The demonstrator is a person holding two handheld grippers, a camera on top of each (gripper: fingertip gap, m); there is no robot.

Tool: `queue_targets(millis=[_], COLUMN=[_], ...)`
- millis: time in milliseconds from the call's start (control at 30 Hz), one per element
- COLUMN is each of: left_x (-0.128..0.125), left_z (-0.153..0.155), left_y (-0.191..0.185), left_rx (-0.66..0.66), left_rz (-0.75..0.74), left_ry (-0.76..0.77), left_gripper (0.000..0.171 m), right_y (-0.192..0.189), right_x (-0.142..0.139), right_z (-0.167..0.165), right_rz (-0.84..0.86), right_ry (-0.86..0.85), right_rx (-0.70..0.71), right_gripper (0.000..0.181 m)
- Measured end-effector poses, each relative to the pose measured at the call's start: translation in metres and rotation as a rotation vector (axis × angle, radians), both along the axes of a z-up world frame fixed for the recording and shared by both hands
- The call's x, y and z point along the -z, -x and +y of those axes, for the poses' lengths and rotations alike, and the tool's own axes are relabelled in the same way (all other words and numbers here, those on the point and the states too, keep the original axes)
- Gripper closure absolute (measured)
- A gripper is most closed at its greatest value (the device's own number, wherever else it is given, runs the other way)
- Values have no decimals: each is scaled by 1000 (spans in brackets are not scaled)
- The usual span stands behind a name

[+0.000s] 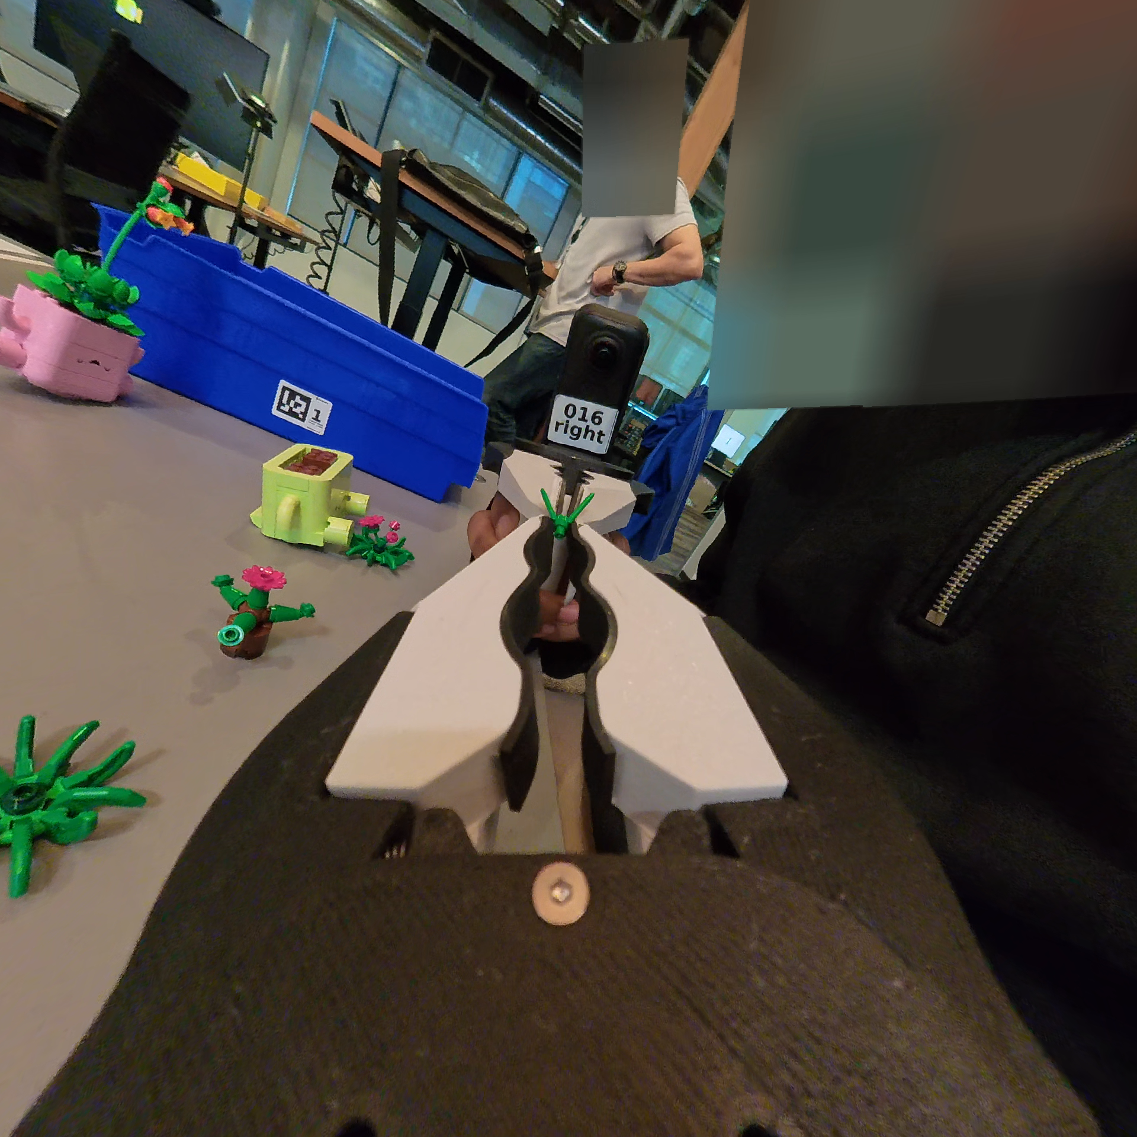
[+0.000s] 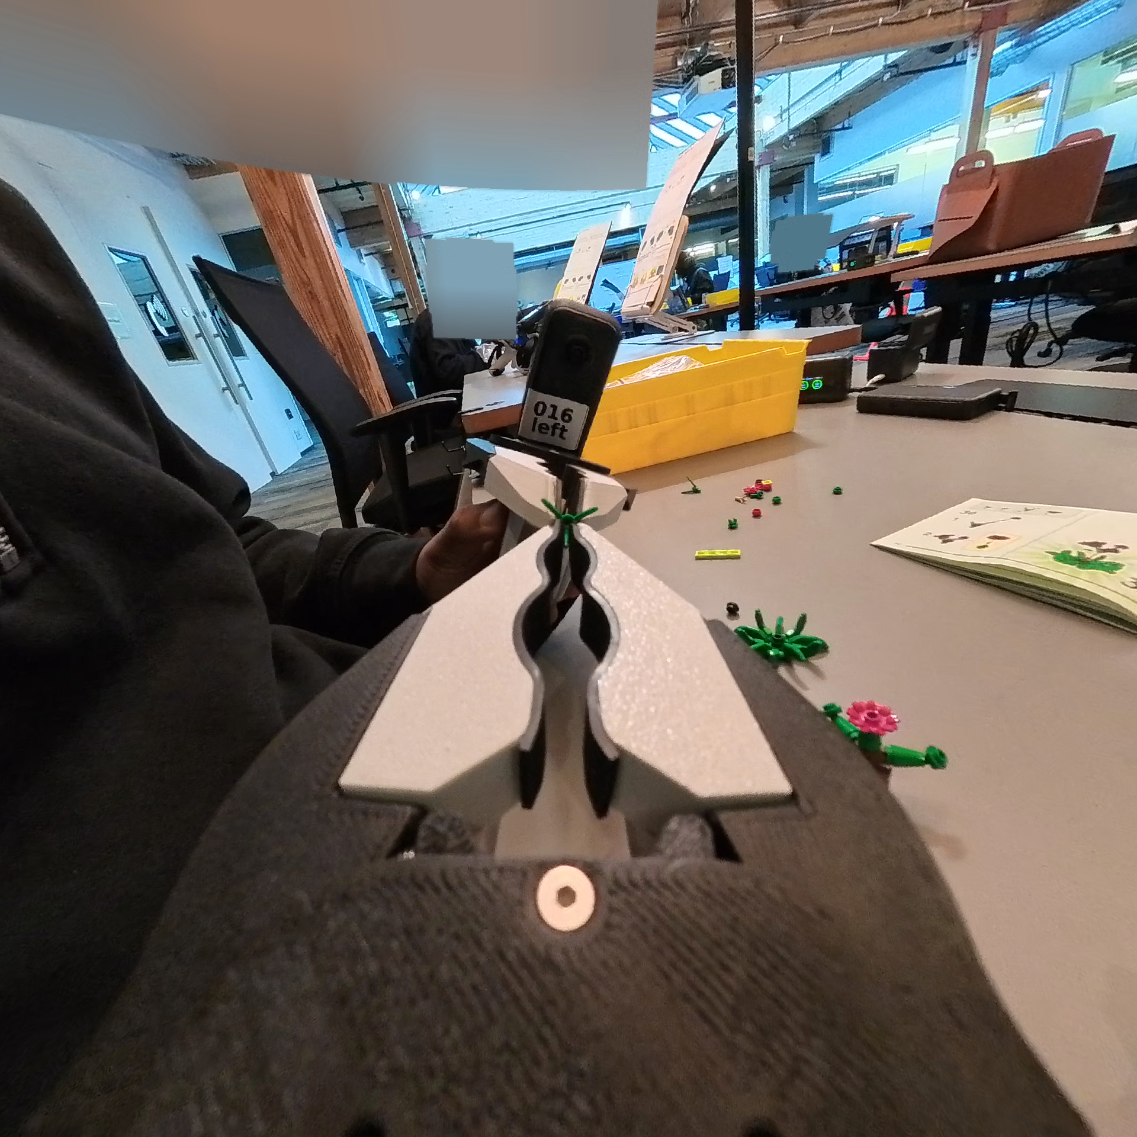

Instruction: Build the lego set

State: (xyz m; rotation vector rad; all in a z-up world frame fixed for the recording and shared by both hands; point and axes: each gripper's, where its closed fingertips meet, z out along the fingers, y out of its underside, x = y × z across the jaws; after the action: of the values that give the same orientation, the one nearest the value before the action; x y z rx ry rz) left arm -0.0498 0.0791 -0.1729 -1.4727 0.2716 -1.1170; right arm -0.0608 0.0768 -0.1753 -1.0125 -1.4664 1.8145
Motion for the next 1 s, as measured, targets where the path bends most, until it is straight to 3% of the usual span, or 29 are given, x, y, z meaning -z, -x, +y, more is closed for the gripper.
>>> queue_targets(millis=[200,500,567,700,800,1000], left_x=[-1,2,7,22,28,34], left_z=[-1,-26,-37,-58,-64,-67], left_y=[27,155,181,217,228,232], left_rx=[-115,-672,-783,-944,-985,-985], left_rz=[79,344,394,519,557,548], left_ry=[-7,77,114,209,239,252], left_gripper=[170,171,171,170,170,170], right_y=[0,1,8,17,43,132], right_x=[-2,-1,-1,-36,-38,-11], right_z=[5,7,13,26,17,8], right_rz=[13,10,-9,80,31,-254], right_ry=[24,17,9,7,-164,-418], right_rx=[19,36,100,268,282,224], right_gripper=[177,176,177,181,181,179])
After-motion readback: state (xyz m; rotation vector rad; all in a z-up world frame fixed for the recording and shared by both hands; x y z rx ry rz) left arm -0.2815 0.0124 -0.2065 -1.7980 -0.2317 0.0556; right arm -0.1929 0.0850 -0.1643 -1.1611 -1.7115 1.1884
